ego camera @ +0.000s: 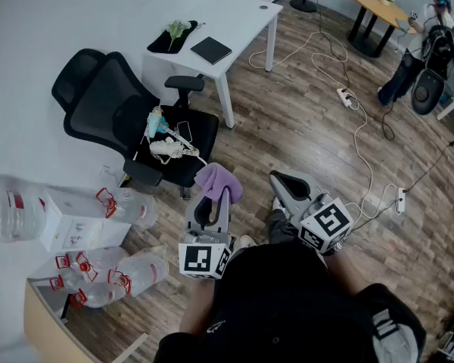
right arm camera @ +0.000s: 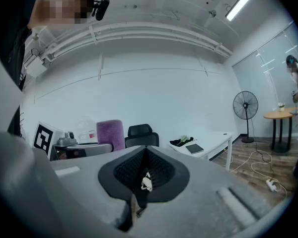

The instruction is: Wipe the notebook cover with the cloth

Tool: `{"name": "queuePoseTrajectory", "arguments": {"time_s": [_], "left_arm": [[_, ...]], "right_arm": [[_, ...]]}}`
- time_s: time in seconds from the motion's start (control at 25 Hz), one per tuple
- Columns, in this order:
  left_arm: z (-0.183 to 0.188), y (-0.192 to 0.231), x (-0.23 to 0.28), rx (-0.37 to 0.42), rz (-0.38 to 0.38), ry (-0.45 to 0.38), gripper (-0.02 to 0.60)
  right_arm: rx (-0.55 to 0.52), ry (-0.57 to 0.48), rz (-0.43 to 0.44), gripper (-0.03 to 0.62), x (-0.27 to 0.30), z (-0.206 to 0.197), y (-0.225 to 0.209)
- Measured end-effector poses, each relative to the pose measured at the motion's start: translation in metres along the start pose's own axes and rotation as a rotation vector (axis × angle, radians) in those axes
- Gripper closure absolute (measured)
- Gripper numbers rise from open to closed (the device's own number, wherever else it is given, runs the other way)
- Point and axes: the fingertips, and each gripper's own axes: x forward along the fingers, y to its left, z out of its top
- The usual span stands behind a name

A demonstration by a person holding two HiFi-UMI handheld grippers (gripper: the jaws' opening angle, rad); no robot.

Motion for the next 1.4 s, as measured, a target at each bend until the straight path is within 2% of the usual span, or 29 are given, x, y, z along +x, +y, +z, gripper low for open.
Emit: {"name": "queuePoseTrajectory", "arguments": {"time_s": [0.2,0.52,0.88,1.12,1.4], "left_arm": [[0.009,-0.001,-0.004,0.021,-0.004,0.007,0.497],[-0.001,0.001,0.007,0.023,-0.021,0.033,0.497],[-0.003,-0.002,0.035,0.035,-0.032,0.051,0.497],[-0.006,0.004,0.077,0.052,-0.021,0.063,0.497],[0.005,0.006,0.150,0.055,0.031,0.053,0.497]], "right_arm": [[0.005,-0.006,-0.014,0.589,-0.003,0.002,0.001],[0.016,-0.007,-0.034,0.589,0.001,0.000,-0.006],[0.027,0.000,-0.037,0.589,0.009,0.001,-0.033],[0.065,-0.006,-0.028,0.589,0.031,0.002,-0.075],[0.038,-0.015,0.028,0.589,0.058,0.024,-0.144]]}}
